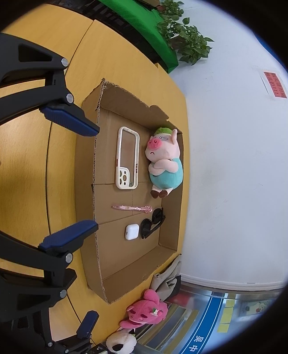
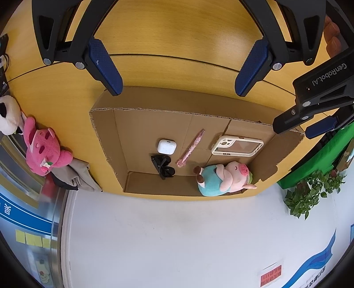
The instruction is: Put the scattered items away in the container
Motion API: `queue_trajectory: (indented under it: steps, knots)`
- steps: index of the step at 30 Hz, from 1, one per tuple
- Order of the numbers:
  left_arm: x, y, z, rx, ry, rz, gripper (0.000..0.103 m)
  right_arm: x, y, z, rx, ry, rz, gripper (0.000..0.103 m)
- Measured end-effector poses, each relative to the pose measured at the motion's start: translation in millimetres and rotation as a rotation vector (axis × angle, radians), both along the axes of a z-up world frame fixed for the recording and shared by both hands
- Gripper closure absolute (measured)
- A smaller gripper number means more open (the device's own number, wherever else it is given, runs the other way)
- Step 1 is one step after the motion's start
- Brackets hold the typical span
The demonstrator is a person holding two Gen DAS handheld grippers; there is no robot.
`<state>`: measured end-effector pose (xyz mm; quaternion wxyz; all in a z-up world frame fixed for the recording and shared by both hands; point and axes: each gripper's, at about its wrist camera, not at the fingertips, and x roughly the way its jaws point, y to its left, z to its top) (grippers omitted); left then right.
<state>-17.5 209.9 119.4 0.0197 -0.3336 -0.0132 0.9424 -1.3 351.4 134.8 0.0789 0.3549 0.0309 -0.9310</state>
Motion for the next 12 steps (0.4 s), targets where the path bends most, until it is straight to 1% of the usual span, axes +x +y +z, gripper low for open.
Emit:
queue_trajectory:
  steps: [2, 12]
  knots:
    - [0.0, 1.9, -0.7, -0.01, -0.003, -0.008, 0.025, -0.7, -0.1, -0.1, 0.001, 0.0, 0.001, 0.0]
    - [4.1, 7.0, -0.1, -0.052, 0.008, 0.011, 0.025, -2.0, 1.7, -1.7, 0.005, 0.003, -0.004, 0.0]
